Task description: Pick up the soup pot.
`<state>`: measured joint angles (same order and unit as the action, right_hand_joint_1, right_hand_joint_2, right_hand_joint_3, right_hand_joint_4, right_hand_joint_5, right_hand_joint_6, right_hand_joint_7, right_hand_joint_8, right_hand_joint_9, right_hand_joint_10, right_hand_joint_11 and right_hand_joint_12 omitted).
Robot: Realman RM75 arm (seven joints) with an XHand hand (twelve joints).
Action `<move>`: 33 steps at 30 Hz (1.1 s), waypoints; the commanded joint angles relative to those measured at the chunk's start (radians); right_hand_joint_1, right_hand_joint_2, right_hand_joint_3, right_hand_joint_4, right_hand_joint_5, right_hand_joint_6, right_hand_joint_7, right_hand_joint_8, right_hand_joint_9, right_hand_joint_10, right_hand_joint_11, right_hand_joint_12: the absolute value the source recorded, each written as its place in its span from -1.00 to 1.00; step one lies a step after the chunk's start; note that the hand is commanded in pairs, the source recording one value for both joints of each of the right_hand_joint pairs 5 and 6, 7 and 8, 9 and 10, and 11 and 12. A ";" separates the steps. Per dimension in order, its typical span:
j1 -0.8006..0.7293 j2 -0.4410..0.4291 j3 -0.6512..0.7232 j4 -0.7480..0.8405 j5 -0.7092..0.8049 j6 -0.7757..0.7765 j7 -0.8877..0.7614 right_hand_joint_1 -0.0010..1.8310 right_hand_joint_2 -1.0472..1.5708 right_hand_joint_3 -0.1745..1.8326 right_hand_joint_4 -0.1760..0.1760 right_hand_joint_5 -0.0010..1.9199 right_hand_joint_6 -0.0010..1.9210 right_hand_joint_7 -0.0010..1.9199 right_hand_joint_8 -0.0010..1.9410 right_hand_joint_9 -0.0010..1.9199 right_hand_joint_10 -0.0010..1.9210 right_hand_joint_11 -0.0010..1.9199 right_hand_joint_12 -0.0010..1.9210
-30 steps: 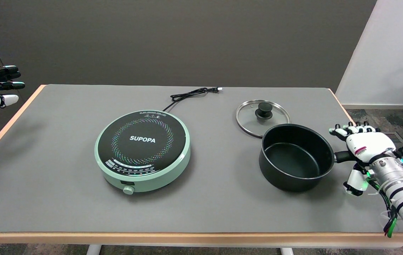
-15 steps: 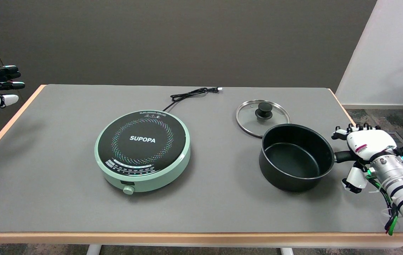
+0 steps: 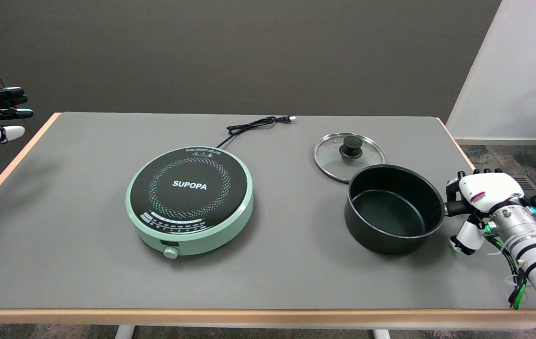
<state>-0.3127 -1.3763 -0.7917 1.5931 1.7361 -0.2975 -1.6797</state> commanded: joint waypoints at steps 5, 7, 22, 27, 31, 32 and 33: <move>0.014 0.008 -0.010 -0.027 0.001 0.008 0.000 0.19 -0.52 0.55 1.00 -0.02 -0.02 -0.02 -0.03 -0.02 -0.02 -0.02 -0.02; 0.014 0.008 -0.010 -0.029 0.001 0.009 0.000 0.20 -0.52 0.51 0.16 0.02 0.02 0.02 0.01 0.02 0.02 0.02 0.02; 0.014 0.004 -0.007 -0.021 0.003 0.023 0.037 0.26 -0.42 0.08 -0.26 0.38 0.38 0.38 0.36 0.38 0.38 0.38 0.38; 0.014 0.004 -0.011 -0.020 -0.001 0.046 0.067 0.26 -0.41 0.05 -0.30 0.42 0.42 0.42 0.41 0.42 0.42 0.42 0.42; 0.015 0.003 -0.011 -0.020 0.002 0.047 0.075 0.28 -0.38 0.01 -0.46 0.61 0.61 0.61 0.59 0.61 0.61 0.61 0.61; 0.015 0.002 -0.011 -0.019 0.002 0.050 0.083 0.29 -0.34 -0.01 -0.42 0.75 0.75 0.75 0.73 0.75 0.75 0.75 0.75; 0.017 0.003 -0.009 -0.031 -0.002 0.058 0.103 0.29 -0.31 -0.01 -0.27 0.87 0.87 0.87 0.85 0.87 0.87 0.87 0.87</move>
<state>-0.2989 -1.3711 -0.8007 1.5703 1.7368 -0.2731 -1.6496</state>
